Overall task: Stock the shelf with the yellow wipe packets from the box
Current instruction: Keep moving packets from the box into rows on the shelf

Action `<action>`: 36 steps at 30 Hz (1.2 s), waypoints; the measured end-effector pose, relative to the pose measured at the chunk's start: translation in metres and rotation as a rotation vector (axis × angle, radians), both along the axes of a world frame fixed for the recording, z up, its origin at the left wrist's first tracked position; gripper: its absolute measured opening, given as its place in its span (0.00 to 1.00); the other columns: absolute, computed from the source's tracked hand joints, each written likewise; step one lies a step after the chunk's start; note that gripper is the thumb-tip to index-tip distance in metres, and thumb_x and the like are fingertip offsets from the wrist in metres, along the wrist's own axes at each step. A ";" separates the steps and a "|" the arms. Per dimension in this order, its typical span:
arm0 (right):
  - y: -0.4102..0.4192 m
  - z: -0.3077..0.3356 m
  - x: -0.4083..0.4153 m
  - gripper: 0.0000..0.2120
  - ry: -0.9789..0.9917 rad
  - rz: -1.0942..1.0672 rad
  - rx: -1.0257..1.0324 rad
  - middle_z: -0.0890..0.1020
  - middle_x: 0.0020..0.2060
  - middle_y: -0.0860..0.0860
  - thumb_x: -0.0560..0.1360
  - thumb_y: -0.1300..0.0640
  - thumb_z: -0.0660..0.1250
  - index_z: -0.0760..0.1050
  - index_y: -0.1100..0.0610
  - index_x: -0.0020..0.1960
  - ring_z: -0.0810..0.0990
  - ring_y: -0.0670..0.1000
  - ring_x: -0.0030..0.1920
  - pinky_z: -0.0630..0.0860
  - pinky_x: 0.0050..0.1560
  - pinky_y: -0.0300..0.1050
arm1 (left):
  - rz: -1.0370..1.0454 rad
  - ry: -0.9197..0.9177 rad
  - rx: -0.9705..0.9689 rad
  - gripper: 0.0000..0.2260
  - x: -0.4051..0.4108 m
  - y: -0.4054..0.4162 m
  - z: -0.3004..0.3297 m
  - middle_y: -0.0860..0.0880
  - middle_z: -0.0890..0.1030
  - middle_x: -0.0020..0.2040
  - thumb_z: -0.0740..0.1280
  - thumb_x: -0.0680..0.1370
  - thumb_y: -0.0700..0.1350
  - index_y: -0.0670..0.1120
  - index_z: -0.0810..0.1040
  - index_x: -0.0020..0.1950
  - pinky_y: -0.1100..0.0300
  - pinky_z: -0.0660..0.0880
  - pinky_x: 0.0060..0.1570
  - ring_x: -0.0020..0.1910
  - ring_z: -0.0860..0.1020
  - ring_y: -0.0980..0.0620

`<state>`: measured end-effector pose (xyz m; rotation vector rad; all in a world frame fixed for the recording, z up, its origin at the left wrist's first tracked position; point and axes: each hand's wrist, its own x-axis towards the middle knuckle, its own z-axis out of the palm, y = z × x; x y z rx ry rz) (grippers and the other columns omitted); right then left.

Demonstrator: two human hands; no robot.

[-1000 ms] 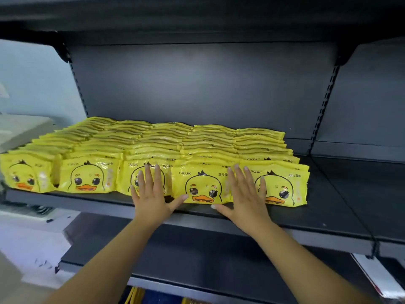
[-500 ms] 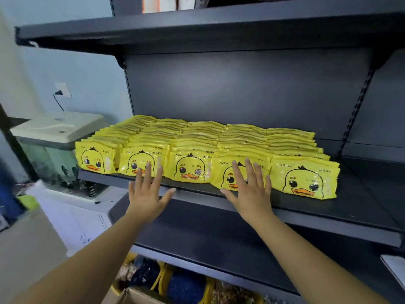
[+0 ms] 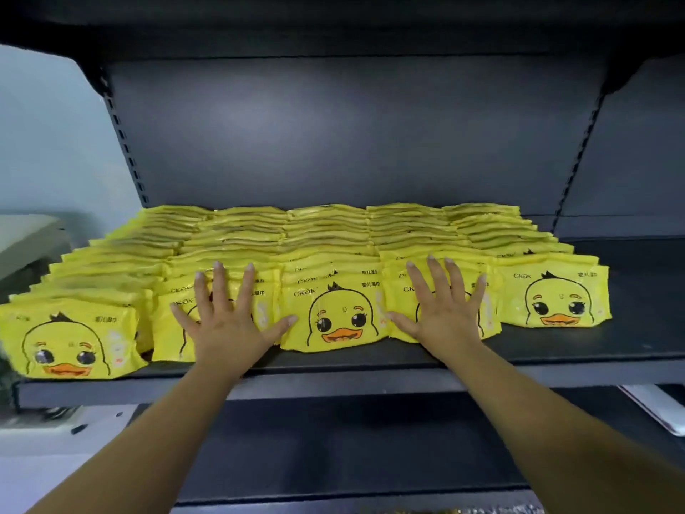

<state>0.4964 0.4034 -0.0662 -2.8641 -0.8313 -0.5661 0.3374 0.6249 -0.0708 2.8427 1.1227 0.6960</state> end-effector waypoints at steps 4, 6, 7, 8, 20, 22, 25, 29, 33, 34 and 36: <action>0.009 -0.001 0.010 0.37 0.008 0.013 0.030 0.78 0.58 0.57 0.72 0.29 0.35 0.65 0.51 0.64 0.65 0.58 0.61 0.63 0.52 0.77 | -0.102 -0.122 0.049 0.46 0.006 0.010 -0.012 0.40 0.57 0.74 0.40 0.63 0.79 0.54 0.55 0.74 0.25 0.49 0.59 0.72 0.50 0.38; 0.010 -0.003 0.013 0.37 0.012 0.024 0.037 0.78 0.58 0.57 0.72 0.29 0.35 0.65 0.52 0.64 0.65 0.59 0.61 0.63 0.52 0.77 | -0.120 -0.126 0.072 0.44 0.007 0.011 -0.012 0.38 0.61 0.73 0.41 0.65 0.78 0.52 0.59 0.72 0.24 0.51 0.57 0.71 0.53 0.37; 0.010 -0.004 0.013 0.37 0.004 0.022 0.043 0.78 0.58 0.58 0.72 0.29 0.35 0.65 0.52 0.64 0.65 0.59 0.61 0.62 0.52 0.77 | -0.125 -0.130 0.076 0.44 0.008 0.011 -0.013 0.38 0.62 0.72 0.42 0.65 0.78 0.52 0.60 0.71 0.24 0.51 0.57 0.71 0.54 0.37; 0.010 -0.006 0.012 0.37 0.016 0.024 0.051 0.77 0.59 0.58 0.72 0.29 0.35 0.65 0.52 0.64 0.64 0.59 0.61 0.61 0.53 0.77 | -0.123 -0.127 0.077 0.43 0.008 0.011 -0.013 0.38 0.62 0.72 0.41 0.65 0.78 0.52 0.59 0.71 0.24 0.52 0.57 0.71 0.54 0.37; 0.021 0.021 -0.056 0.47 0.004 0.256 0.125 0.59 0.73 0.57 0.66 0.25 0.30 0.55 0.50 0.74 0.48 0.55 0.73 0.27 0.65 0.54 | -0.073 -0.232 0.021 0.46 -0.061 0.003 0.008 0.40 0.53 0.75 0.38 0.67 0.77 0.47 0.56 0.74 0.35 0.46 0.67 0.74 0.49 0.42; 0.046 0.026 -0.075 0.38 -0.036 0.313 0.114 0.70 0.68 0.59 0.71 0.28 0.40 0.61 0.51 0.70 0.57 0.57 0.69 0.36 0.67 0.55 | -0.022 -0.222 -0.003 0.46 -0.085 0.013 0.006 0.39 0.55 0.75 0.39 0.67 0.77 0.47 0.59 0.74 0.33 0.47 0.66 0.74 0.51 0.40; 0.078 0.024 -0.094 0.37 -0.071 0.386 0.108 0.72 0.66 0.58 0.68 0.29 0.48 0.62 0.50 0.69 0.60 0.58 0.67 0.39 0.67 0.56 | 0.061 -0.185 0.036 0.42 -0.118 0.046 0.004 0.36 0.60 0.73 0.42 0.68 0.76 0.49 0.61 0.72 0.28 0.53 0.61 0.71 0.59 0.34; 0.106 0.018 -0.101 0.40 -0.052 0.387 0.085 0.71 0.67 0.58 0.66 0.28 0.46 0.62 0.49 0.71 0.59 0.58 0.68 0.35 0.69 0.58 | 0.145 -0.222 -0.007 0.51 -0.139 0.097 0.013 0.40 0.53 0.76 0.38 0.62 0.80 0.48 0.59 0.74 0.33 0.48 0.66 0.74 0.52 0.39; 0.137 0.008 -0.096 0.47 -0.045 0.323 -0.015 0.28 0.69 0.49 0.51 0.20 0.29 0.24 0.39 0.65 0.27 0.52 0.70 0.15 0.55 0.61 | -0.062 -0.093 0.148 0.42 -0.126 0.144 0.012 0.39 0.60 0.73 0.41 0.68 0.76 0.49 0.62 0.72 0.30 0.53 0.63 0.72 0.57 0.39; 0.143 0.005 -0.095 0.47 0.008 0.290 -0.042 0.23 0.64 0.47 0.46 0.20 0.23 0.19 0.38 0.60 0.24 0.51 0.68 0.15 0.52 0.62 | -0.098 -0.101 0.201 0.39 -0.120 0.151 0.008 0.37 0.64 0.71 0.42 0.71 0.74 0.48 0.63 0.70 0.29 0.56 0.61 0.70 0.59 0.39; 0.157 0.001 -0.089 0.46 0.040 0.218 -0.091 0.22 0.64 0.46 0.42 0.22 0.17 0.16 0.38 0.57 0.27 0.53 0.71 0.15 0.51 0.64 | -0.128 -0.189 0.281 0.35 -0.108 0.165 0.001 0.36 0.70 0.67 0.44 0.72 0.72 0.49 0.66 0.66 0.30 0.61 0.58 0.66 0.62 0.40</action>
